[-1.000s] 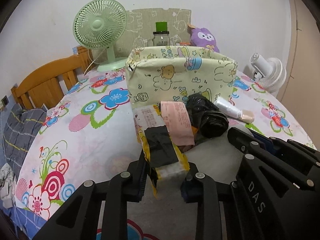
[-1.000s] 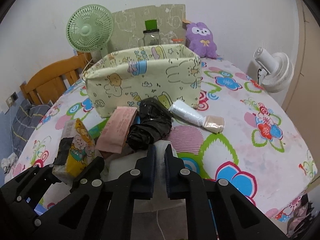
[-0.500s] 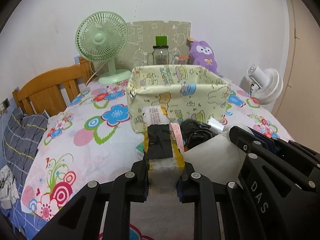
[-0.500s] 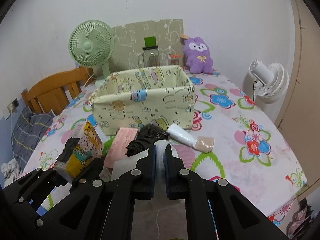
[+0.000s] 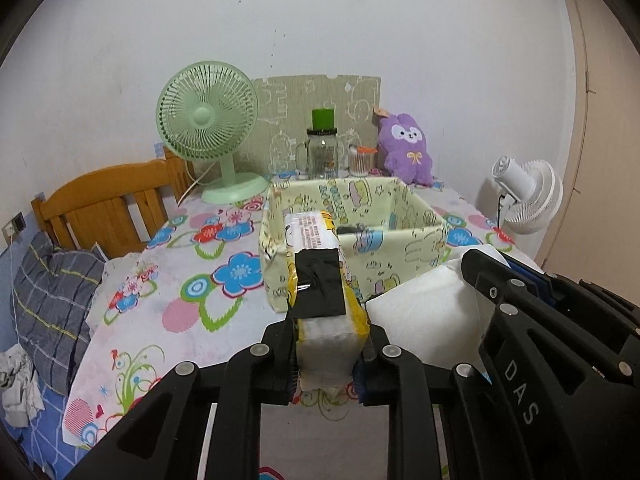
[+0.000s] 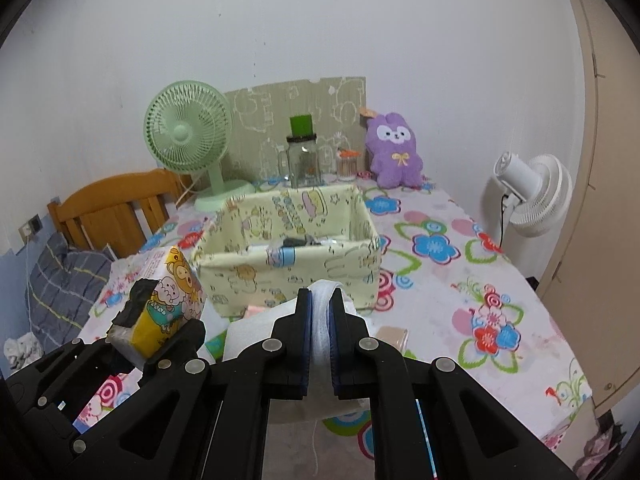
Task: Organize soft objects
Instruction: 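Grasp the yellow cartoon pack with the left tool while the right tool grasps the white tissue pack, then lift both held packs and carry them toward the fabric box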
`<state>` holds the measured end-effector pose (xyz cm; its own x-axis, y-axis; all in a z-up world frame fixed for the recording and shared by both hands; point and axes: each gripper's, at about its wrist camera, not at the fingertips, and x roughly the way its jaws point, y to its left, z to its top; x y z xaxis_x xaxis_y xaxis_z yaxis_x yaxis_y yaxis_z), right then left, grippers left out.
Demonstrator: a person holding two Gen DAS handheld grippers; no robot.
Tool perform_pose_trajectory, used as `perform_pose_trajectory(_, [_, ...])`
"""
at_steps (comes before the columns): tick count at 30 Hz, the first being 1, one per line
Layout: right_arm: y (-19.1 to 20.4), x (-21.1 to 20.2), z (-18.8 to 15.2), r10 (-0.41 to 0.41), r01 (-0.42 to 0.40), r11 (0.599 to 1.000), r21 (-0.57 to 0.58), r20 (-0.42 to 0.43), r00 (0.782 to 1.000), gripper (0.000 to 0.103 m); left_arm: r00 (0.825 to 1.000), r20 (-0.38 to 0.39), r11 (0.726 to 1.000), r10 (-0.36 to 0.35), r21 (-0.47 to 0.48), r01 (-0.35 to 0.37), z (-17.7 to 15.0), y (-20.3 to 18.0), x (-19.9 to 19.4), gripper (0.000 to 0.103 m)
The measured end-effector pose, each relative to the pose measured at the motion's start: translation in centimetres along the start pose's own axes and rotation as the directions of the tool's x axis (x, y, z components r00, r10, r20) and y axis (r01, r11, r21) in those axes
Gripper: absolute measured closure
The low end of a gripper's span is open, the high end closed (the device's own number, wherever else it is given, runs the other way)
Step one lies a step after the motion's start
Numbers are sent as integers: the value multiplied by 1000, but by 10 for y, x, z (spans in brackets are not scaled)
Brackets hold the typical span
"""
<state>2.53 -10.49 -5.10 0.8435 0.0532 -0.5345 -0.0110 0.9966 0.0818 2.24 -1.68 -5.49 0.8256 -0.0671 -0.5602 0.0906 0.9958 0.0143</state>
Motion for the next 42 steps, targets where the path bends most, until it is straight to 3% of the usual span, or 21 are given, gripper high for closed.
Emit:
perform_pose_trajectory(18, [-3, -17, 35, 13, -12, 1000, -9, 62, 998, 93, 998, 56, 1000, -9, 5, 9, 32, -6, -15, 84])
perform_pose_trajectory(42, [-7, 20, 78, 39, -38, 999, -13, 85, 996, 93, 997, 78, 999, 5, -33, -2, 73, -1, 22, 84])
